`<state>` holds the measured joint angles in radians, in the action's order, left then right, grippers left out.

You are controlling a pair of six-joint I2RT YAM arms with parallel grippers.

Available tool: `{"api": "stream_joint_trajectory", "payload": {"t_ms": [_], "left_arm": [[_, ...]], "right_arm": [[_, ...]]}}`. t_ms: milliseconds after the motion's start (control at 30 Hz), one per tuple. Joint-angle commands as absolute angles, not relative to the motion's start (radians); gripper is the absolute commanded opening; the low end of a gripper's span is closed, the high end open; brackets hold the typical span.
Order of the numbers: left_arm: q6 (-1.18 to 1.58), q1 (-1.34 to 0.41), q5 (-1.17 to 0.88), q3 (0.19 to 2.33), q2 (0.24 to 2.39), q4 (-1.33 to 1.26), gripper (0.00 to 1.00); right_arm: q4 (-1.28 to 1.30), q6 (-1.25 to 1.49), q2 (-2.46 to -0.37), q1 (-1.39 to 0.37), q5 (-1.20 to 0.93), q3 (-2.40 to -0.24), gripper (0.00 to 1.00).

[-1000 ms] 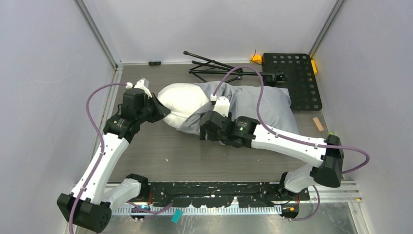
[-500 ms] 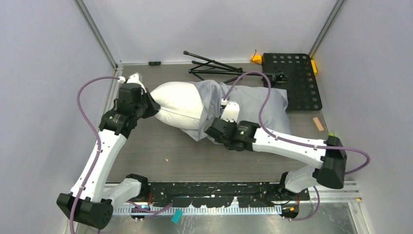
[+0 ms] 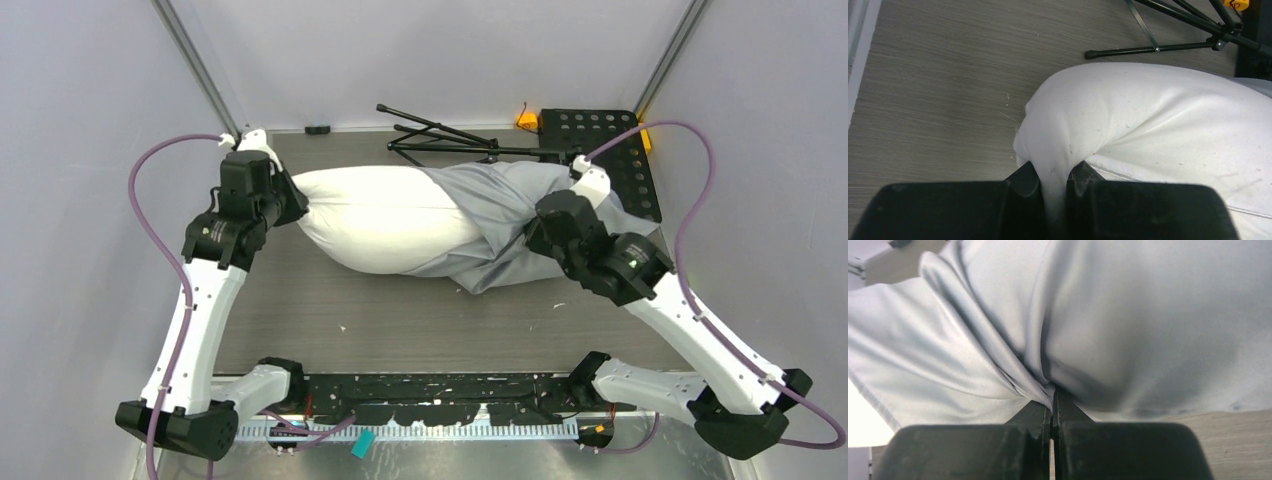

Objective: Remove the pillowcase from the pillow

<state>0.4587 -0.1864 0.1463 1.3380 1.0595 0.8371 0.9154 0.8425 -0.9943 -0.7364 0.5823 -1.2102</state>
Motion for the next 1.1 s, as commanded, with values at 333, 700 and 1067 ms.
{"api": "stream_joint_trajectory", "payload": {"t_ms": [333, 700, 1067], "left_arm": [[0.267, -0.104, 0.456, 1.542, 1.204, 0.996, 0.00], [0.258, -0.116, 0.285, 1.610, 1.464, 1.122, 0.00], [0.306, -0.203, 0.347, 1.560, 1.277, 0.991, 0.96]], "right_arm": [[1.097, 0.533, -1.186, -0.681, 0.364, -1.682, 0.00], [0.881, 0.570, -1.433, -0.571, 0.211, -1.626, 0.00], [0.762, 0.544, -1.558, -0.548, 0.414, -1.617, 0.01]]}}
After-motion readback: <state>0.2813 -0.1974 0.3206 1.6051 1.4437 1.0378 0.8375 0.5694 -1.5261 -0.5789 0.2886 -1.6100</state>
